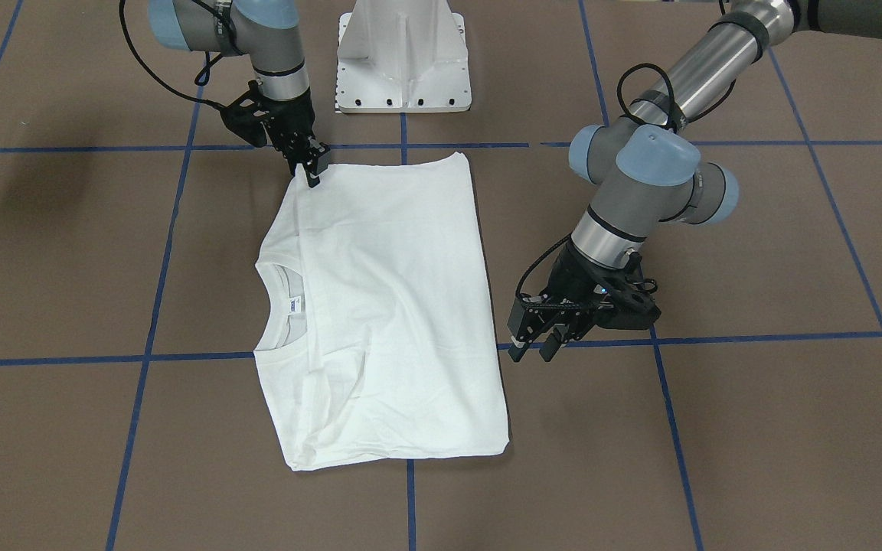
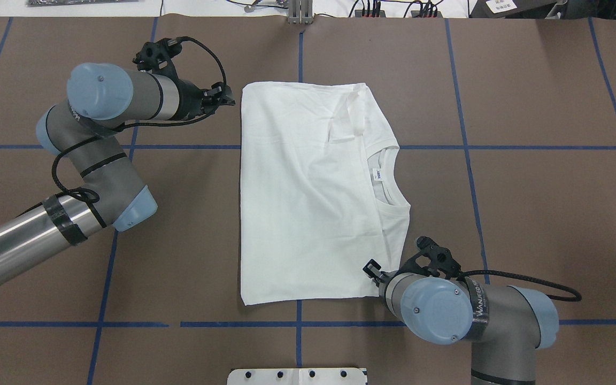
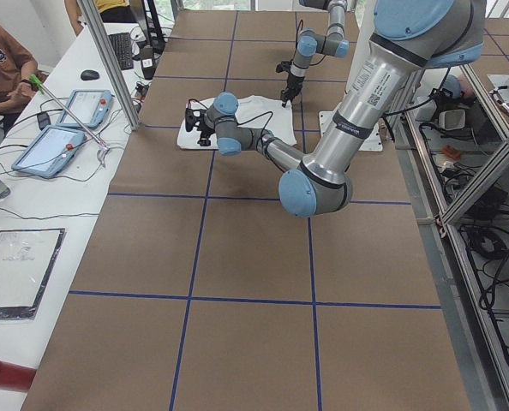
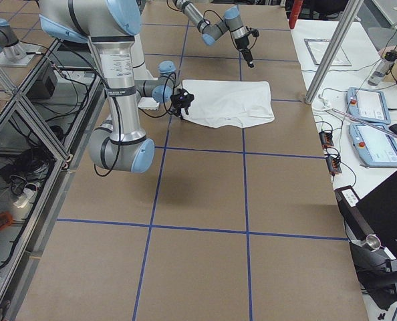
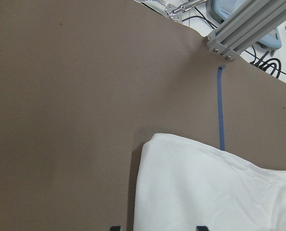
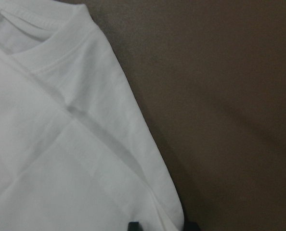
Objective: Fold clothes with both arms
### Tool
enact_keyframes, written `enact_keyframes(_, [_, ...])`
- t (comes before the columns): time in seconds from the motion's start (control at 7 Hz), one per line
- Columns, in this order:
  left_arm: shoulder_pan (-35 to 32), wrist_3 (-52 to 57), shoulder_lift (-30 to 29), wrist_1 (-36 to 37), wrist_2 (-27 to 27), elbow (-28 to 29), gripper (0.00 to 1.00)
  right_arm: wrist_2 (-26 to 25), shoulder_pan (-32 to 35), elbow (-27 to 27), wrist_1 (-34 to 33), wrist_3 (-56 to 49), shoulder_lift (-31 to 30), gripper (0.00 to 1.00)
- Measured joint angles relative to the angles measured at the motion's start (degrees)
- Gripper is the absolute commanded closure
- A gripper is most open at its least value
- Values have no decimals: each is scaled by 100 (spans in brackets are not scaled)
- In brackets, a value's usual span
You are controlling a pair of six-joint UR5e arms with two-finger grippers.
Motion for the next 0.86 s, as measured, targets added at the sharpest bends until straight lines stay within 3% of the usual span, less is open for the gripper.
enact_keyframes(0.57, [7, -27, 3, 2, -2, -57, 39, 46, 23, 193, -148, 9, 10, 100])
enact_keyframes(0.86, [128, -519, 267, 98, -12, -517, 39, 143, 25, 432, -422, 12, -12, 100])
